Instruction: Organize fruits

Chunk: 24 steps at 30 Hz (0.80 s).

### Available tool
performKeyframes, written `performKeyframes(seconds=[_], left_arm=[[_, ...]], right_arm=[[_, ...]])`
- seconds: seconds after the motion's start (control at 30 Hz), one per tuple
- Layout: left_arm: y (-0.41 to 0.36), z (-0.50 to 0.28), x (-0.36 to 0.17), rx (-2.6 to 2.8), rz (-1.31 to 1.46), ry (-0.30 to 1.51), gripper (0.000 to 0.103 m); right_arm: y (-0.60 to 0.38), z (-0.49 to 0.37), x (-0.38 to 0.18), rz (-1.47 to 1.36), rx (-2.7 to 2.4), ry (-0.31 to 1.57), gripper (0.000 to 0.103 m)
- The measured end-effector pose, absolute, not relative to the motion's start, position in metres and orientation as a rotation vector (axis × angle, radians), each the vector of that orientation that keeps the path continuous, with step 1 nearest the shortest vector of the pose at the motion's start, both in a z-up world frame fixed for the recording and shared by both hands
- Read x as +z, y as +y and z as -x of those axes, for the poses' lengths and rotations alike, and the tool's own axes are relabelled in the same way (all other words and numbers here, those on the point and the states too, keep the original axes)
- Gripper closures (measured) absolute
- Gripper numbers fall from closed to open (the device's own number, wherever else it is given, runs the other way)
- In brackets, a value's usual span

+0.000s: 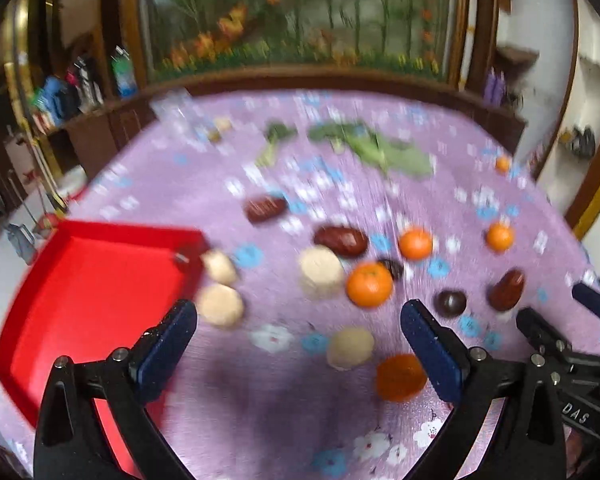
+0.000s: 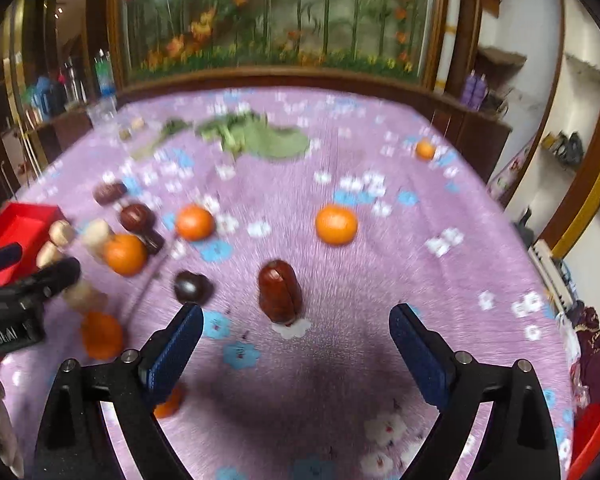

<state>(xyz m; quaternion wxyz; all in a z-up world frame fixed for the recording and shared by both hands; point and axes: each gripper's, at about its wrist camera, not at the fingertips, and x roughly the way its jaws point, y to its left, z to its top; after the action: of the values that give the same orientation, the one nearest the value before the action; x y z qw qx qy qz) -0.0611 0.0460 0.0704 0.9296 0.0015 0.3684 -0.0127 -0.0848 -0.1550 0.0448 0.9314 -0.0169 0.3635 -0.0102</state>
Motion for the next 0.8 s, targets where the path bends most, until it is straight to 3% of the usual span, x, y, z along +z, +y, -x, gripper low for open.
performKeyframes(seconds=[0.37, 0.8], left_arm=[[0.063, 0.135, 0.129, 0.060, -0.050, 0.426, 0.001], [0.056, 0.125, 0.106, -0.024, -0.044, 0.546, 0.001]], right_arm=[[-0.128, 0.129, 0.049, 0.004, 0.031, 0.686, 0.007], [-0.119, 0.128, 0.038, 0.017, 0.092, 0.728, 0.013]])
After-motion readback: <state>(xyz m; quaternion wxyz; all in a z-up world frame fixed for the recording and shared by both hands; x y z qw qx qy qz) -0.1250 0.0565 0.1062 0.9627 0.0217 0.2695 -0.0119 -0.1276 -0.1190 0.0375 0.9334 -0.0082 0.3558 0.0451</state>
